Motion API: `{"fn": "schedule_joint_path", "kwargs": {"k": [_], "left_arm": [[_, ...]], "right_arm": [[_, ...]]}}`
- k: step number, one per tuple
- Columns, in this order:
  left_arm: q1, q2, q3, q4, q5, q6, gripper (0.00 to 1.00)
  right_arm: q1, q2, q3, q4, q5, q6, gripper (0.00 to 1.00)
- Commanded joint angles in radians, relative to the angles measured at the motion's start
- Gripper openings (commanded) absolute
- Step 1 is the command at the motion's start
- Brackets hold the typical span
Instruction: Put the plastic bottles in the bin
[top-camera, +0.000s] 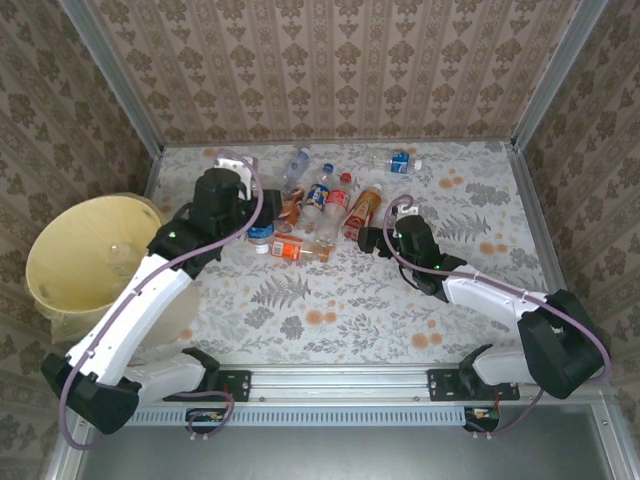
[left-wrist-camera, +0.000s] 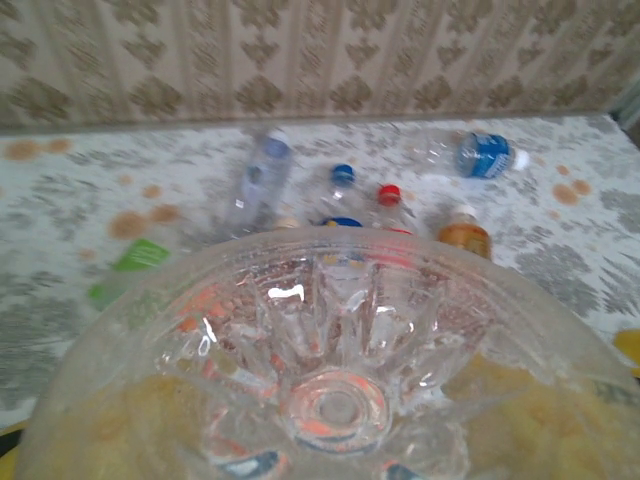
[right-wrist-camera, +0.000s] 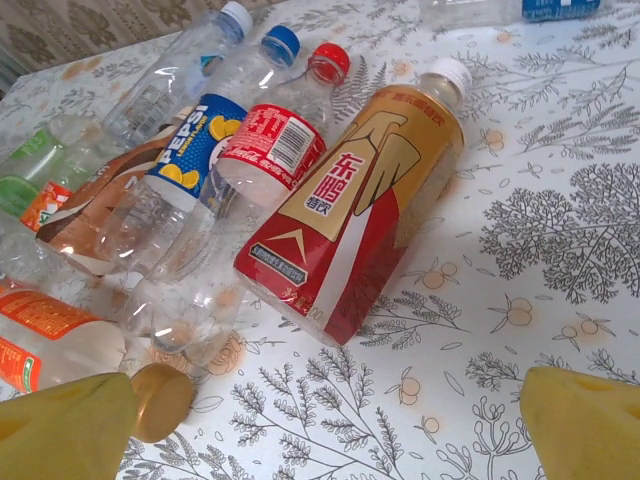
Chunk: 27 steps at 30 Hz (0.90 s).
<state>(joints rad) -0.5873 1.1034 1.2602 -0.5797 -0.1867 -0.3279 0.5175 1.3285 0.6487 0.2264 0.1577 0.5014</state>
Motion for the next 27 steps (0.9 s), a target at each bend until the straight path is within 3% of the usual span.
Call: {"fn": "schedule_joint_path", "kwargs": {"k": [1, 6, 12, 16, 19, 27], "left_arm": [[0.007, -0.029, 0.102, -0.181, -0.189, 0.079, 0.6], [0.008, -0.044, 0.252, -0.275, -0.286, 0.148, 0.59], [0.022, -0.018, 0.39, -0.44, -0.71, 0.171, 0.58], [0.085, -0.027, 0.39, -0.456, -0.851, 0.2, 0.58], [0.244, -0.057, 0.342, -0.407, -0.767, 0.237, 0.58], [0.655, -0.119, 0.229, -0.418, -0.544, 0.146, 0.58]], "right_arm": [[-0.005, 0.017, 0.042, -0.016, 0.023, 0.024, 1.0], [-0.009, 0.031, 0.054, -0.018, 0.021, 0.02, 1.0], [-0.018, 0.029, 0.054, -0.013, 0.025, 0.021, 1.0], [-0.026, 0.034, 0.058, -0.011, 0.019, 0.02, 1.0], [-0.028, 0.03, 0.064, -0.01, 0.011, 0.014, 1.0], [-0.043, 0.009, 0.088, -0.014, 0.008, -0.074, 1.0]]}}
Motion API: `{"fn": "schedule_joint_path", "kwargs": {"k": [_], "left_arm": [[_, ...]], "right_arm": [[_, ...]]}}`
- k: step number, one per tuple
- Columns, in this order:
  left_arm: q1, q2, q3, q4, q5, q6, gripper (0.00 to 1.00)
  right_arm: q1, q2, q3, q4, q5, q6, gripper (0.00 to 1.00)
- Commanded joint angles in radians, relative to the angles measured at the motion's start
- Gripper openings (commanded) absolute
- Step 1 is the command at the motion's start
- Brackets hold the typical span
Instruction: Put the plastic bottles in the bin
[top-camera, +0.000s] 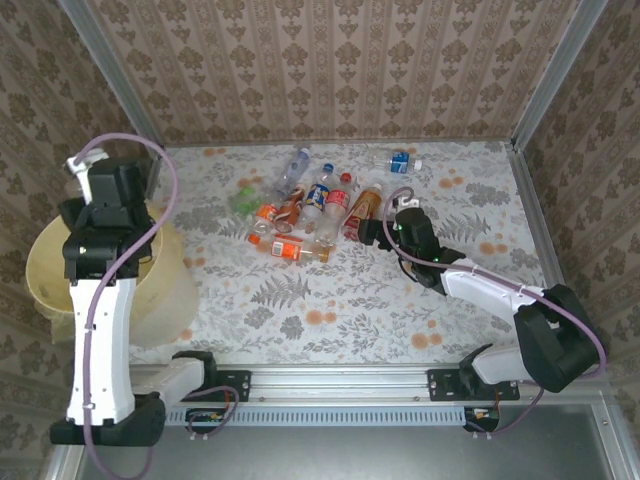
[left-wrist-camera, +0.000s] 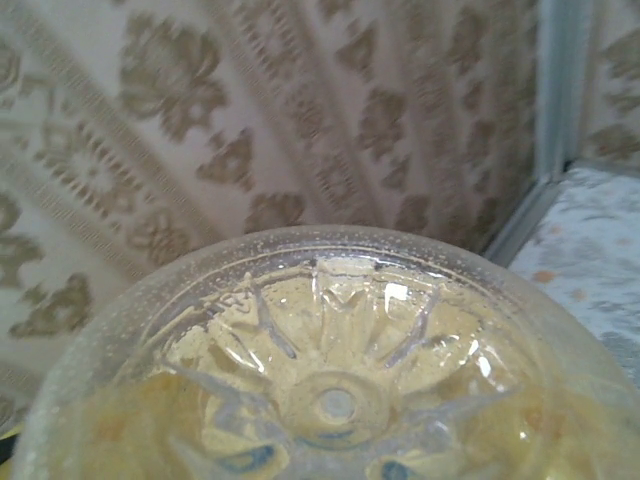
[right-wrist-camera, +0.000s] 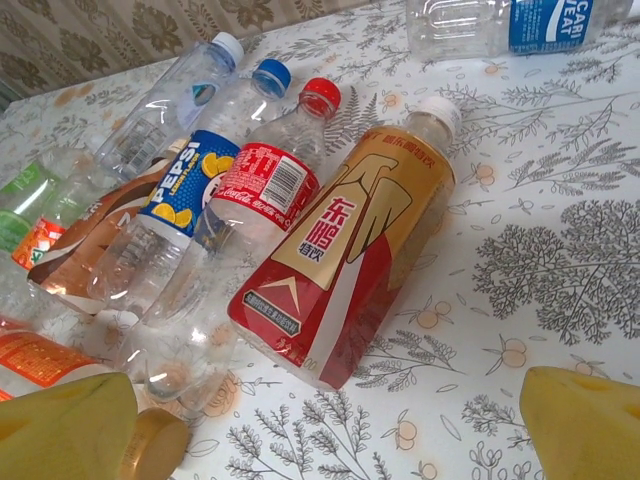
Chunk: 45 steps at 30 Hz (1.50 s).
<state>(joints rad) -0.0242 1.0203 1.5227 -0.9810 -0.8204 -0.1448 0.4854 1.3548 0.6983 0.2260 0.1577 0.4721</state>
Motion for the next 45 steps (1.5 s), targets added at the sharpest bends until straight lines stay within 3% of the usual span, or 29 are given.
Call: {"fn": "schedule_joint_path", "kwargs": {"k": [1, 5, 8, 14, 17, 28, 35, 45], "left_arm": [[0.135, -0.04, -0.047, -0.018, 0.128, -0.049, 0.58], [0.311, -0.061, -0.114, -0.018, 0.317, -0.083, 0.58], [0.408, -0.071, -0.167, -0.009, 0.397, -0.103, 0.58], [0.518, -0.068, -0.263, 0.025, 0.411, -0.166, 0.65], [0.527, -0.045, -0.248, 0.008, 0.441, -0.178, 0.76], [0.526, -0.084, -0.183, -0.01, 0.549, -0.179, 0.91], [0.524, -0.162, -0.212, 0.102, 0.879, -0.208, 1.0], [0.524, -0.215, -0.265, 0.235, 1.27, -0.282, 1.0]], "right_arm": [[-0.013, -0.016, 0.046, -0.016, 0.006, -0.052, 1.0], [-0.014, -0.012, 0.074, -0.034, -0.003, -0.089, 1.0], [-0.014, -0.013, 0.078, -0.033, -0.004, -0.093, 1.0], [-0.014, -0.012, 0.085, -0.039, -0.016, -0.094, 1.0], [-0.016, -0.017, 0.087, -0.048, -0.014, -0.096, 1.0], [-0.029, 0.017, 0.104, -0.092, 0.003, -0.027, 1.0], [-0.053, 0.146, 0.219, -0.223, -0.036, 0.049, 1.0], [-0.024, 0.392, 0.487, -0.458, -0.078, 0.163, 1.0]]}}
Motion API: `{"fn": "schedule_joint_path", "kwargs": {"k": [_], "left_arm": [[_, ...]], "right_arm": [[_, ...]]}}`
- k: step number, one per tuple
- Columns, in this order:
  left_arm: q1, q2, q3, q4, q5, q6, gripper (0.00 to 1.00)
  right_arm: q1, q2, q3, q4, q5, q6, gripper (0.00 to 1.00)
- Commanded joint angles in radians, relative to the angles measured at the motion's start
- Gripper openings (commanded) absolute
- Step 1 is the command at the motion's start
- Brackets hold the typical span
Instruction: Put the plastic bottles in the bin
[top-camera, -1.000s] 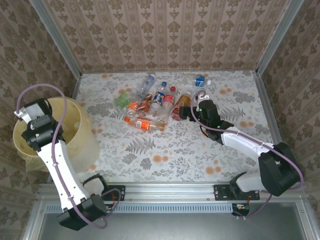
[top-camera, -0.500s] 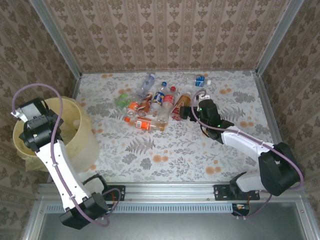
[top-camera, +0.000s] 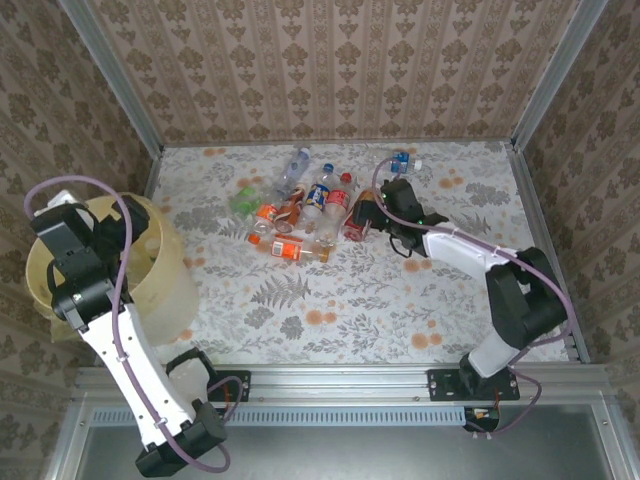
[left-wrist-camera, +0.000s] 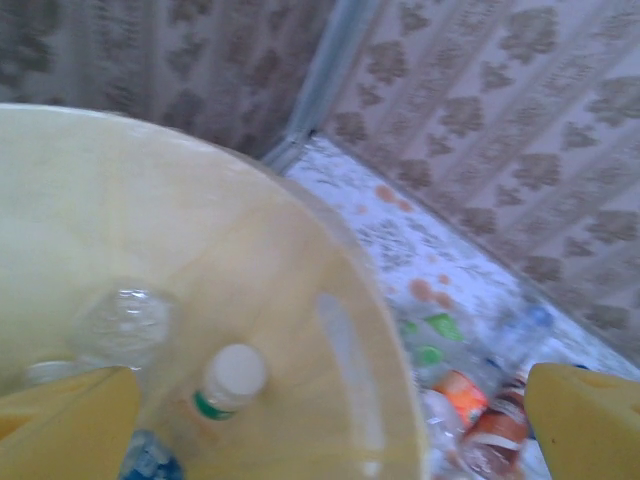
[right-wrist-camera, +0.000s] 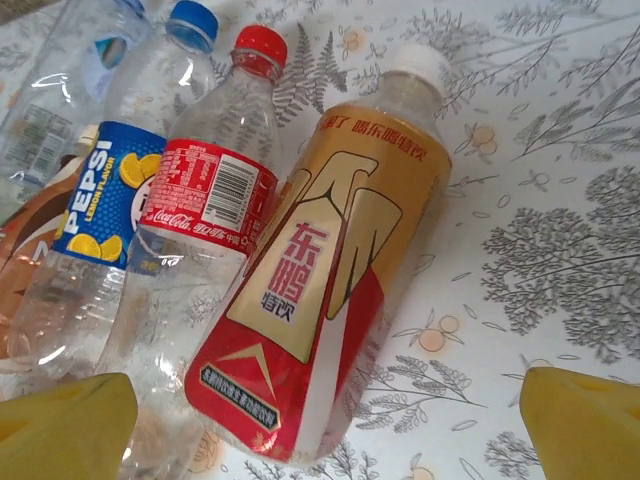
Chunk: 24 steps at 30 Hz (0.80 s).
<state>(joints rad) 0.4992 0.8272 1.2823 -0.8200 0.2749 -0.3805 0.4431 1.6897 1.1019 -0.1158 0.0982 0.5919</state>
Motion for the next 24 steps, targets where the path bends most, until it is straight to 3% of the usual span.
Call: {"fn": "schedule_joint_path", "kwargs": {"k": [1, 4, 11, 19, 24], "left_arm": [[0.001, -0.027, -0.032, 0.088, 0.199, -0.054, 1.0], [0.001, -0.039, -0.043, 0.101, 0.233, -0.058, 1.0], [0.001, -0.054, -0.06, 0.1, 0.243, -0.035, 1.0], [-0.001, -0.046, -0.057, 0.109, 0.296, -0.051, 1.0], [-0.011, -0.041, -0.063, 0.143, 0.314, -0.083, 1.0]], "right_arm": [[0.029, 0.091, 0.131, -0.174, 0.017, 0.052, 1.0], [0.047, 0.179, 0.238, -0.299, 0.106, 0.1, 1.0], [0.08, 0.292, 0.336, -0.349, 0.149, 0.129, 1.0], [0.076, 0.297, 0.304, -0.412, 0.249, 0.124, 0.96], [0.058, 0.279, 0.23, -0.298, 0.182, 0.082, 0.93]]}}
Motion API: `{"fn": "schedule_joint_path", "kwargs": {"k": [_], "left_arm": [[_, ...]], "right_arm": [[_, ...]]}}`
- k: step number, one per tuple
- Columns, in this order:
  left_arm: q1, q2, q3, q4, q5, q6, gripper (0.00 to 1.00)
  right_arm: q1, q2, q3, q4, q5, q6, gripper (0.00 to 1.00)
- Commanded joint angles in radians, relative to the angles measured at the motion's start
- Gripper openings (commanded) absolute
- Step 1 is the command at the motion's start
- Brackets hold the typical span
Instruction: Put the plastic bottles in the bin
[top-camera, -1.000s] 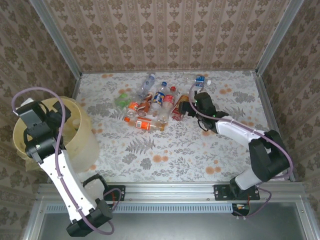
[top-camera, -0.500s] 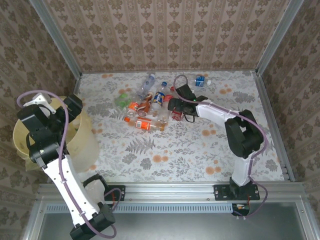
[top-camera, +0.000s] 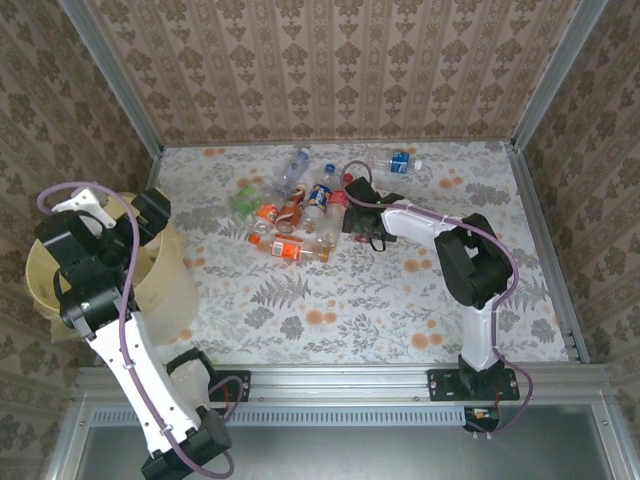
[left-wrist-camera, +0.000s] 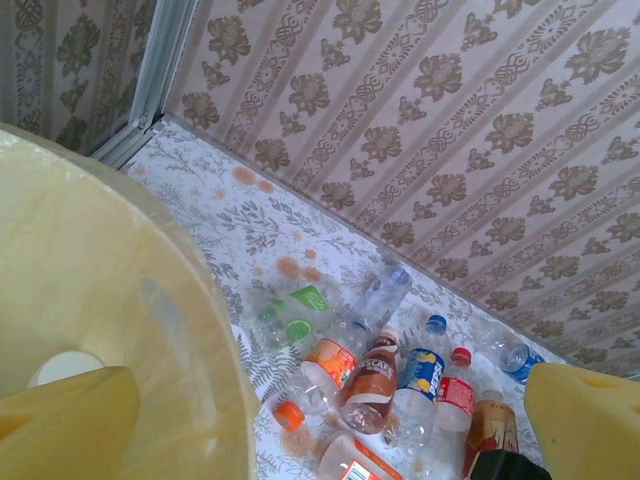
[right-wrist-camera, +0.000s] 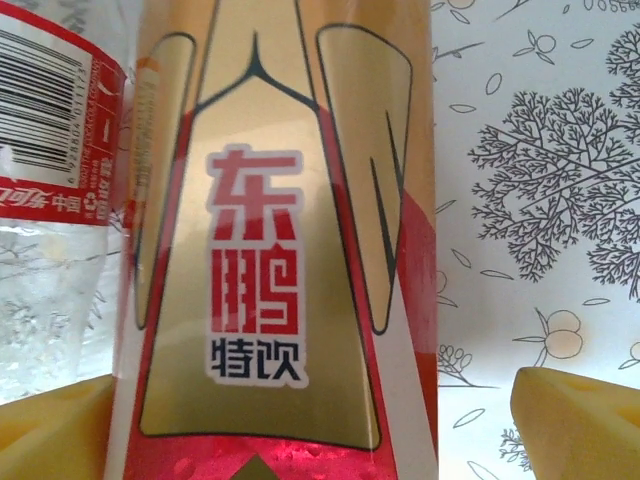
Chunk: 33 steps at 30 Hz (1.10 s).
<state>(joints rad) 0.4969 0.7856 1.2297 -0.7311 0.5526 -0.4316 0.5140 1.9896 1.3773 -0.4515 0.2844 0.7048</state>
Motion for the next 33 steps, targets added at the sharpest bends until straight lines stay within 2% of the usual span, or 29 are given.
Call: {"fn": "schedule_joint_path", "kwargs": {"k": [1, 4, 6, 14, 18, 23, 27, 33], "left_arm": [[-0.013, 0.003, -0.011, 0.06, 0.039, -0.039, 1.0], [-0.036, 0.013, -0.008, 0.074, 0.049, -0.056, 1.0], [-0.063, 0.014, -0.009, 0.093, 0.062, -0.056, 1.0], [-0.225, 0.018, -0.01, 0.167, 0.02, -0.087, 1.0], [-0.345, 0.049, 0.005, 0.233, 0.013, -0.067, 1.0], [-0.504, 0.133, 0.039, 0.349, 0.01, -0.085, 1.0], [-0.63, 0.202, 0.046, 0.456, -0.051, -0.141, 1.0], [-0.82, 0.292, 0.043, 0.501, -0.207, -0.12, 1.0]], "right_arm": [[-0.019, -0.018, -0.052, 0.058, -0.027, -0.036, 0.93], [-0.029, -0.014, -0.072, 0.111, -0.057, -0.05, 0.9], [-0.031, -0.014, -0.088, 0.15, -0.063, -0.078, 0.85], [-0.032, -0.046, -0.154, 0.236, -0.069, -0.161, 0.67], [-0.034, -0.125, -0.225, 0.282, -0.066, -0.183, 0.58], [-0.034, -0.244, -0.357, 0.387, -0.115, -0.205, 0.52], [-0.034, -0.329, -0.419, 0.423, -0.138, -0.21, 0.49], [-0.034, -0.46, -0.487, 0.475, -0.167, -0.228, 0.47]]}}
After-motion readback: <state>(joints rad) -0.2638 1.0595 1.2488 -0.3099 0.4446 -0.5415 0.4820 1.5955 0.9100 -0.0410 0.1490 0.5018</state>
